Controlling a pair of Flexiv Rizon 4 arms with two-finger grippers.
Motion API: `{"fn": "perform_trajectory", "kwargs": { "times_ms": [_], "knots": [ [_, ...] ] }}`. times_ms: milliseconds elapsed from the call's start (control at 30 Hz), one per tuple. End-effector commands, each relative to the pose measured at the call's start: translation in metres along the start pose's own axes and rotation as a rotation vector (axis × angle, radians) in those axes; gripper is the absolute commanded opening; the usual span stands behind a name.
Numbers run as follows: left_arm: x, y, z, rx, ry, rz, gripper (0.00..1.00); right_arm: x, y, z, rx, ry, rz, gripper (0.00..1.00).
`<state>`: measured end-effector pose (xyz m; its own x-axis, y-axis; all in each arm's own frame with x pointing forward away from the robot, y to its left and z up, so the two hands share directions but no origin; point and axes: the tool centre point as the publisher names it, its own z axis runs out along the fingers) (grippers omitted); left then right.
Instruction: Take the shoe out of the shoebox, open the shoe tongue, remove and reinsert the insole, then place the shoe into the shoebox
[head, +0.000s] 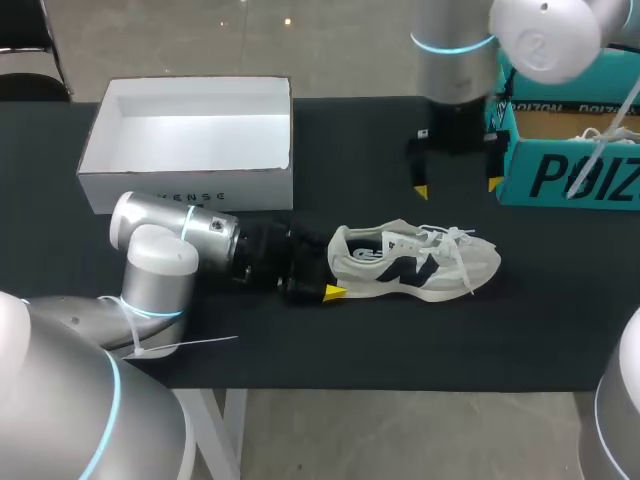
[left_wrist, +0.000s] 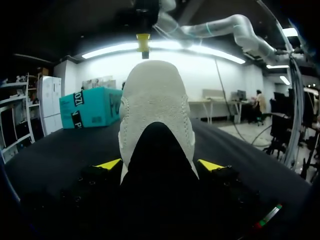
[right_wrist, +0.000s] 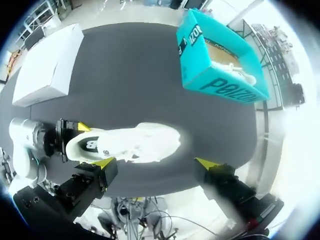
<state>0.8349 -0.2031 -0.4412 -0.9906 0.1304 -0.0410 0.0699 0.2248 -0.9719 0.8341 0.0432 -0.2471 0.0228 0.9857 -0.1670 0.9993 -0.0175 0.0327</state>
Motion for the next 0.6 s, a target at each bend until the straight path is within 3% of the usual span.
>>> {"fn": "perform_trajectory", "kwargs": {
  "times_ms": [33, 600],
  "knots": [
    [0.0034, 0.0085, 0.0067, 0.0, -0.003, 0.0, 0.0, 0.022, 0.0058, 0.0115, 0.023, 0.029, -0.041, 1.0],
    [0.0034, 0.0085, 0.0067, 0.0, -0.003, 0.0, 0.0, 0.0266, 0.0058, 0.0107, 0.033, 0.024, -0.061, 1.0]
  ]
}}
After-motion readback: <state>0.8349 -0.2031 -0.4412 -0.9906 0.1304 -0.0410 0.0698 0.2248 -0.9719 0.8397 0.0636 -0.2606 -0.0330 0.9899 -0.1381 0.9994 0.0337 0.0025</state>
